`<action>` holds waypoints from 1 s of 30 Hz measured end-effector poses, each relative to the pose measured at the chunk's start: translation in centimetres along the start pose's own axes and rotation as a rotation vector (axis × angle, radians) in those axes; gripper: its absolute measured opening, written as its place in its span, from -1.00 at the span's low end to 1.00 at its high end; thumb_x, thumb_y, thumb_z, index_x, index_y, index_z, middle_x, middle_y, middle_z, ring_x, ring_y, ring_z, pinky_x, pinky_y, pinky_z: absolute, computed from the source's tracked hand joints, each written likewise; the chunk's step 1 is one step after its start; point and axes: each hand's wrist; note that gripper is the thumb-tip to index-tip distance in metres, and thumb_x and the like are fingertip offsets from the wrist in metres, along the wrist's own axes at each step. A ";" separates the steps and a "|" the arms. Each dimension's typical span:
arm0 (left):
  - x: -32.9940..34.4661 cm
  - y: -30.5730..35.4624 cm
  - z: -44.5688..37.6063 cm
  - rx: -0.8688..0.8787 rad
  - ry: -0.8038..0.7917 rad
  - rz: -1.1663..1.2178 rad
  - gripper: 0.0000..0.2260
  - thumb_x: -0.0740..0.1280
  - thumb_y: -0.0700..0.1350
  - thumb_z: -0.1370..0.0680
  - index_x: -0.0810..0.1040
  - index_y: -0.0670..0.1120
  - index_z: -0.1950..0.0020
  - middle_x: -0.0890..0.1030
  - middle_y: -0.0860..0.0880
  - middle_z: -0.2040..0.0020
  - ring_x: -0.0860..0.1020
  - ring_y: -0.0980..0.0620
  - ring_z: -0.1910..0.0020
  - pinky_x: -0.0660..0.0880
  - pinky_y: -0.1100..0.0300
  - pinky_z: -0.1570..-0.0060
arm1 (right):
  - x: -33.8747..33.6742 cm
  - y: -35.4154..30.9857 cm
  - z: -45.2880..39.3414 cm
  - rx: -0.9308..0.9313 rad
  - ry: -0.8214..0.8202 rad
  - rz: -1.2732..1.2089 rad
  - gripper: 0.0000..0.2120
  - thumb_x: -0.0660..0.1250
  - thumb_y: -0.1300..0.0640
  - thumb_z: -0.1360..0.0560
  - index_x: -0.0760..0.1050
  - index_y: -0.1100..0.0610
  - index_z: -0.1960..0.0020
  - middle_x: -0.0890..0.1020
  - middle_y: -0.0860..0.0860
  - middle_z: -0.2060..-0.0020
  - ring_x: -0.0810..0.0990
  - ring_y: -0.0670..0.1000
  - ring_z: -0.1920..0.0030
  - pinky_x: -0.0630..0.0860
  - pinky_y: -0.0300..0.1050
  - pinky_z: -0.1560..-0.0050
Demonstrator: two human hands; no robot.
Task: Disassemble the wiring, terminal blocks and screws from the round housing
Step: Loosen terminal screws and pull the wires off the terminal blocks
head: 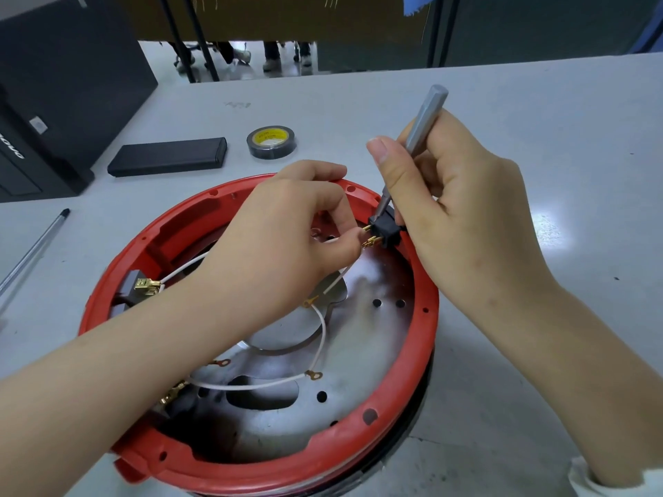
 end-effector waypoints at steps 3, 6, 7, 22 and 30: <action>-0.1 0.1 -0.1 -0.015 -0.009 0.015 -0.87 0.41 -0.11 -0.43 0.56 0.01 0.32 0.46 0.12 -0.30 0.52 0.34 0.03 0.45 0.24 -0.13 | 0.1 0.0 0.0 -0.017 0.008 -0.003 -0.87 0.20 -0.01 -0.61 0.34 -0.02 0.09 0.52 -0.07 0.45 0.54 -0.04 0.33 0.42 -0.34 0.35; -0.1 0.2 -0.1 -0.016 -0.013 0.016 -0.87 0.40 -0.11 -0.43 0.56 0.00 0.33 0.47 0.12 -0.29 0.51 0.37 0.03 0.44 0.25 -0.10 | 0.1 0.0 0.1 -0.026 0.017 -0.002 -0.88 0.20 0.00 -0.61 0.33 -0.02 0.09 0.53 -0.06 0.45 0.54 -0.03 0.34 0.42 -0.32 0.36; -0.1 0.2 -0.1 -0.018 -0.015 0.015 -0.87 0.39 -0.10 -0.43 0.56 0.00 0.33 0.47 0.12 -0.29 0.51 0.38 0.03 0.44 0.25 -0.09 | 0.1 0.0 0.1 -0.028 0.020 -0.001 -0.87 0.20 0.00 -0.61 0.33 -0.02 0.09 0.53 -0.05 0.45 0.54 -0.03 0.35 0.42 -0.30 0.36; -0.1 0.1 -0.2 -0.043 -0.022 0.023 -0.87 0.42 -0.13 -0.43 0.57 -0.02 0.32 0.46 0.13 -0.28 0.51 0.33 -0.04 0.45 0.21 -0.15 | 0.2 0.1 0.1 0.000 0.011 -0.027 -0.84 0.19 0.01 -0.62 0.35 0.00 0.12 0.50 -0.10 0.45 0.54 -0.08 0.34 0.40 -0.39 0.36; -0.1 0.2 -0.2 -0.041 -0.021 0.019 -0.87 0.41 -0.11 -0.41 0.56 0.00 0.34 0.46 0.13 -0.28 0.52 0.39 0.03 0.44 0.28 -0.08 | 0.2 0.2 0.1 0.000 0.010 -0.031 -0.84 0.19 0.02 -0.63 0.37 0.03 0.11 0.47 -0.14 0.46 0.53 -0.13 0.36 0.39 -0.42 0.36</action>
Point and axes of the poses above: each hand's wrist, its own z-axis away from the middle knuckle, its own x-axis out of the palm, y = z × x
